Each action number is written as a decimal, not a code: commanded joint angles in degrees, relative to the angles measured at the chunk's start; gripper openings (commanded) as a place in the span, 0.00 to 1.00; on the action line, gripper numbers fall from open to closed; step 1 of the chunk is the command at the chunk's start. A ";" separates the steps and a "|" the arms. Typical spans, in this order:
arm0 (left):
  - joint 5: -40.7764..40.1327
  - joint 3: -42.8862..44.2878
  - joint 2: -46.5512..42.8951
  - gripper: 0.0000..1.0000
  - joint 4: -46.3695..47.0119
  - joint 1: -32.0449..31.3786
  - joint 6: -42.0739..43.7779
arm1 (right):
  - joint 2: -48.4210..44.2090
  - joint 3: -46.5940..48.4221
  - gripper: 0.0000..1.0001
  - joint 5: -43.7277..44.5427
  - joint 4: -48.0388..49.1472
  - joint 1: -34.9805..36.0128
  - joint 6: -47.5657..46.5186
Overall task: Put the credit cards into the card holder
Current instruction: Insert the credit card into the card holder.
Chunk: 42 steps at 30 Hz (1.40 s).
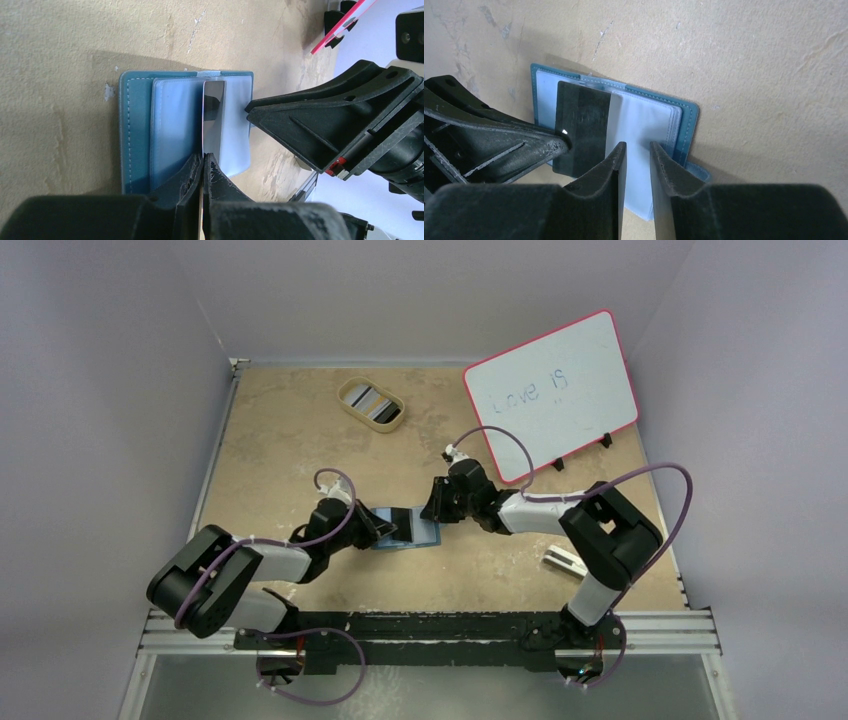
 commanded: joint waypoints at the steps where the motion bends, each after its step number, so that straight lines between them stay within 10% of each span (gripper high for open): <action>1: -2.16 -0.68 1.21 0.00 1.75 -0.41 1.25 | -4.72 -0.23 0.28 2.60 -4.64 0.43 -0.03; 16: -5.12 0.52 0.85 0.00 -0.63 -1.87 2.88 | -5.44 -2.79 0.46 7.70 -6.62 0.39 -0.26; 30: -7.52 4.74 6.60 0.00 1.75 -8.52 2.35 | -4.31 -6.21 0.31 2.42 -1.08 1.72 3.00; 42: -12.55 7.84 -1.40 0.24 -9.48 -8.71 4.57 | -5.47 -6.48 0.25 3.08 -1.61 1.79 2.84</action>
